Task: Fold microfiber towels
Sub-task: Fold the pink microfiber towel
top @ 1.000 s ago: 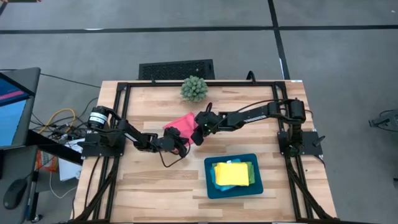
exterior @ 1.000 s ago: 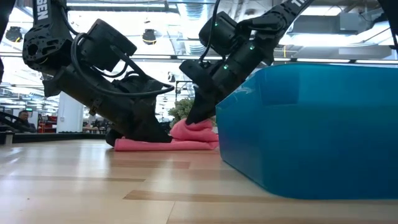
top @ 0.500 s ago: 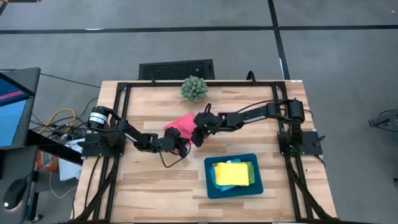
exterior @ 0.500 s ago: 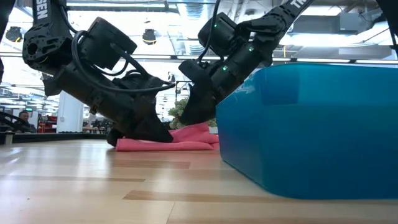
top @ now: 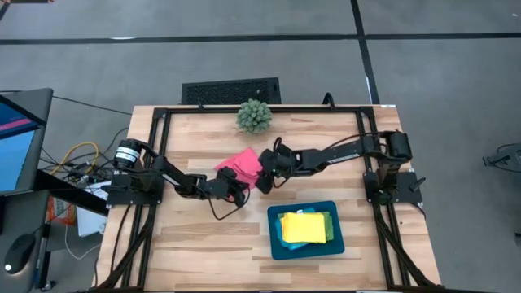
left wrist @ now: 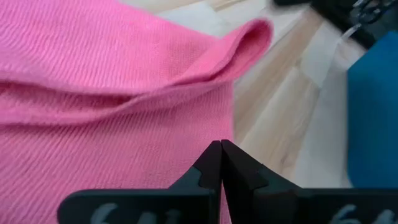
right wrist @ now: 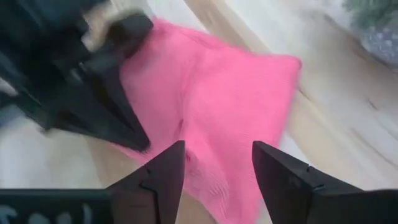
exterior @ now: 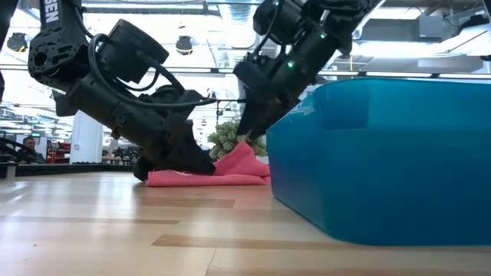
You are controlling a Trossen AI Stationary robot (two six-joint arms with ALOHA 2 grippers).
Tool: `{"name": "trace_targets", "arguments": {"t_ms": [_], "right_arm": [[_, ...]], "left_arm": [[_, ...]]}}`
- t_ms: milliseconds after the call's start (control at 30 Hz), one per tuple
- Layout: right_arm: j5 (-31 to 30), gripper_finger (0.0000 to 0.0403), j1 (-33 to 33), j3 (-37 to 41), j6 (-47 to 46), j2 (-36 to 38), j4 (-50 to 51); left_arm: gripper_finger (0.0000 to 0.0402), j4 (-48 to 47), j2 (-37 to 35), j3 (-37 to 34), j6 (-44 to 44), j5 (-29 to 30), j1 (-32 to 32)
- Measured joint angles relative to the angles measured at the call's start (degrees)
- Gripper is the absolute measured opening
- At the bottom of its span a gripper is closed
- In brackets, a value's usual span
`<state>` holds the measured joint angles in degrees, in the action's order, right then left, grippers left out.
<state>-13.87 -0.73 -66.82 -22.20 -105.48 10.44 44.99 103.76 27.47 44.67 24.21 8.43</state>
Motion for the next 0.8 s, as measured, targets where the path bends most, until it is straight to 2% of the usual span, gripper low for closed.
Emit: {"name": "trace_targets", "arguments": {"t_ms": [200, 367, 500, 733, 800], "right_arm": [[-1.6, 0.0207, 2.0, 1.7, -0.3, -3.6, -3.7], [-1.9, 0.0192, 2.0, 1.7, -0.6, -3.6, -4.9], [-0.3, 0.018, 1.5, 1.7, -1.1, -3.9, -7.4], [1.8, 0.0173, 1.9, 1.6, -0.3, -7.0, -9.7], [1.8, 0.0176, 1.9, 1.6, 0.1, -6.6, -9.7]], "left_arm": [[0.0, -0.6, -2.5, -0.1, 0.0, -2.7, 0.0], [0.0, -0.9, -5.9, -0.3, 0.1, -5.3, 0.3], [0.0, -1.6, -9.5, -0.2, -0.3, -6.2, 0.3], [0.0, -14.7, -20.2, -0.2, -2.6, -2.5, -0.4], [0.0, -18.3, -22.7, 0.0, -5.8, -2.5, -0.4]]}}
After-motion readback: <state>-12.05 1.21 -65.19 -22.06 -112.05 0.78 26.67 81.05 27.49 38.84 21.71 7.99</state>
